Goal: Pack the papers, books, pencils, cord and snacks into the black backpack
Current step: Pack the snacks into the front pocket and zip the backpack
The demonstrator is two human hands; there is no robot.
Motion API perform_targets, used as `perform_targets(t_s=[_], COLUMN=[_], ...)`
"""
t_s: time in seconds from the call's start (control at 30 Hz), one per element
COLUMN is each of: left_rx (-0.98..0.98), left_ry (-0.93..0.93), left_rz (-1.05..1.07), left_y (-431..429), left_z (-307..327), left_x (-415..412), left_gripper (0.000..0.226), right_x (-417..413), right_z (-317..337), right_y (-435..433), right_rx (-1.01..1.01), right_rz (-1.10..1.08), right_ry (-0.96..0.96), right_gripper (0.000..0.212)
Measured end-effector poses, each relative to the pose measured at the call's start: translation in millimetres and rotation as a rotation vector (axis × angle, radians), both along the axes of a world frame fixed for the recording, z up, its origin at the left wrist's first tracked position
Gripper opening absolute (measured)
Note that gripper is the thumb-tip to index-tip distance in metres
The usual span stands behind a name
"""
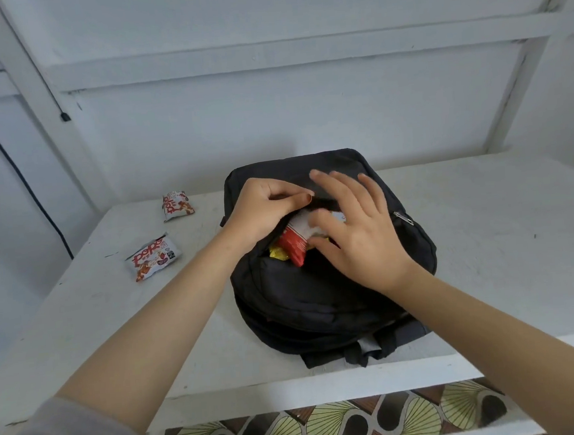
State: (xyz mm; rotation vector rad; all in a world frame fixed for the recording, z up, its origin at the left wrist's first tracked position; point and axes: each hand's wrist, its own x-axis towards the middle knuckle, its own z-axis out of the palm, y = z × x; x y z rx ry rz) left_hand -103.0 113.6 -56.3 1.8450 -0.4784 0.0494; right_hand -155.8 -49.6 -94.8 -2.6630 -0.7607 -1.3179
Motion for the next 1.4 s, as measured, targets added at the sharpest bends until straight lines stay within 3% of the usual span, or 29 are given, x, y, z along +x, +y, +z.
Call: perform_targets(t_s=[0.13,0.27,0.37,0.5,0.67,0.8,1.03,1.17,1.3,1.4], left_rx=[0.003,-0.020,-0.028,0.152,0.476,0.712,0.719,0.695,0.835,0.708], left_ry=[0.000,-0.053,-0.115,-0.104,-0.119,-0.024,-0.103,-0.152,-0.068,0.000], left_rz=[0.023,0.059,0.180,0.368,0.596,0.570,0.551,0.659,0.544,0.585], left_y=[1,3,17,67,147,187,204,217,234,245], left_z=[-6,-12,-22,-53,-109,-134,-130,-124,-126,-131], left_x=[-2,-8,-13,-22,-53,-75,-61,-22,17,31], left_gripper=[0.012,0.014,0.021,0.025,0.021,0.029,0.023,0.037,0.069,0.054], right_x=[13,20,12,-16,-32,-8,72,133,191,226], right_z=[4,3,0,3,-4,-17,-15,-17,-27,-36], right_y=[20,35,37,48,109,164,235,255,262,270], right_rx=[0.230,0.264,0.266,0.282,0.225,0.038,-0.119,-0.042,0.026,0.011], right_rz=[-0.193,-0.341,-0.302,0.060,0.324,0.261,0.010,-0.085,-0.080,-0.111], right_ry=[0.007,0.081,0.216,0.408,0.463,0.640,0.871,0.983,1.062,1.027], right_gripper=[0.044,0.061,0.069,0.058,0.037,0.038,0.033,0.038,0.054,0.058])
